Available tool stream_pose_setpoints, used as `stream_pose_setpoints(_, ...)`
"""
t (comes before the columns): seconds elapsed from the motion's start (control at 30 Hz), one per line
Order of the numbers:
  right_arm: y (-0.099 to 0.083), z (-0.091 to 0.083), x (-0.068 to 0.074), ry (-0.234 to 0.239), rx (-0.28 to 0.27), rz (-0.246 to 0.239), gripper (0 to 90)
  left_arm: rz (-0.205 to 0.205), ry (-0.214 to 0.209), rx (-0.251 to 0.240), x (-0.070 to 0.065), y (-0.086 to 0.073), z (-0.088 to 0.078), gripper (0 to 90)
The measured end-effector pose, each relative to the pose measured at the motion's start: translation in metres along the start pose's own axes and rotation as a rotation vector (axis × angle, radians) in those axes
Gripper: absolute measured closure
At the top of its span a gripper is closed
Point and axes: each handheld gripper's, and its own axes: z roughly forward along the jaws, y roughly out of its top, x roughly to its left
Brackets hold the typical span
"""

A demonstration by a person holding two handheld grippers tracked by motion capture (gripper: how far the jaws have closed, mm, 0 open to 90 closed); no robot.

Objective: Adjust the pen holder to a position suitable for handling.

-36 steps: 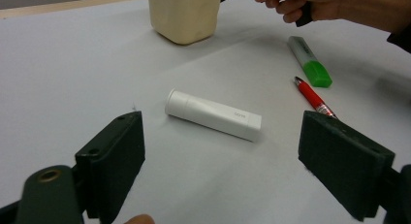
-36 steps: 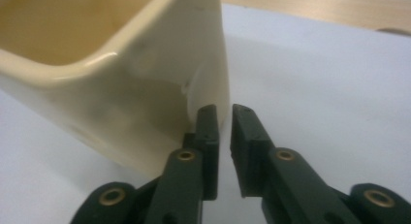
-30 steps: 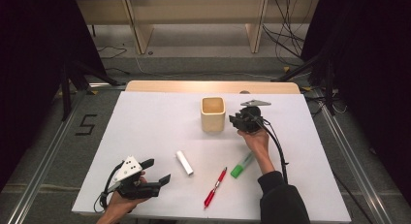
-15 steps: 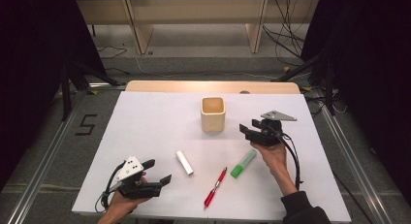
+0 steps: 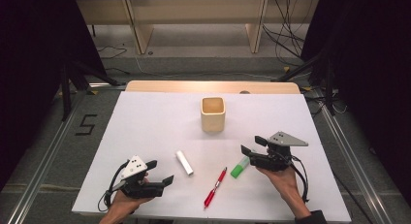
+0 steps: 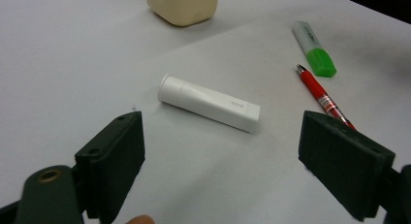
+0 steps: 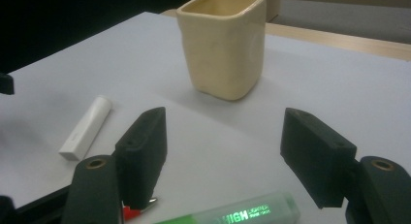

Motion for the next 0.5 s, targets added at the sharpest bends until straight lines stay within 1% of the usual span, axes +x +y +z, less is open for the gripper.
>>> stream_pose_setpoints(0.07, -0.003, -0.003, 0.003, 0.009, 0.003, -0.003, 33.6, -0.001, -0.005, 0.01, -0.002, 0.001, 0.001, 16.2)
stream_pose_setpoints(0.13, -0.006, -0.006, 0.006, 0.007, 0.007, -0.022, 33.2, -0.001, -0.004, 0.013, -0.002, 0.001, 0.002, 16.2)
stream_pose_setpoints(0.17, -0.006, -0.006, 0.006, 0.007, 0.007, -0.022, 33.2, 0.003, -0.005, 0.022, -0.003, 0.001, 0.002, 16.2)
stream_pose_setpoints(0.2, -0.008, -0.008, 0.008, 0.005, 0.011, -0.032, 32.8, 0.001, -0.002, 0.026, -0.004, 0.001, 0.003, 16.2)
stream_pose_setpoints(0.5, -0.019, -0.023, 0.011, 0.012, 0.006, -0.023, 31.2, 0.011, -0.003, 0.039, -0.005, 0.003, 0.006, 16.2)
